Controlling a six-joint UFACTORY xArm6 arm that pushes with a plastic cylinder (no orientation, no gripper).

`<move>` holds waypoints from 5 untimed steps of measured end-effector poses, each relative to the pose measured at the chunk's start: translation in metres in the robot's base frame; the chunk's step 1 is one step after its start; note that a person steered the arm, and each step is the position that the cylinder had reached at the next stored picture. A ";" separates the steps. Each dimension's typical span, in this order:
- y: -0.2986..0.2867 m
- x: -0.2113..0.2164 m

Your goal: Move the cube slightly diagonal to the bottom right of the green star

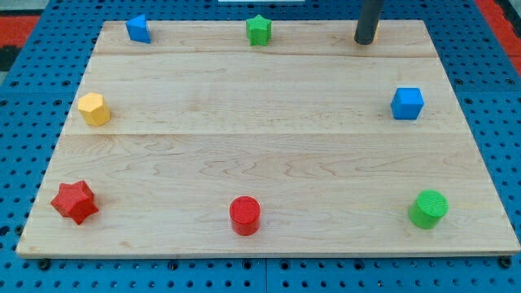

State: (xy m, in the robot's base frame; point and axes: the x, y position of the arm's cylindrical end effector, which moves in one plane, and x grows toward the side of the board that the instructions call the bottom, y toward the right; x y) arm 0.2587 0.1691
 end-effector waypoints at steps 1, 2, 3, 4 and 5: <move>-0.030 0.055; 0.070 0.067; 0.108 0.148; 0.063 0.169; 0.017 0.098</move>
State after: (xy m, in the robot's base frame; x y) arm 0.3563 0.1860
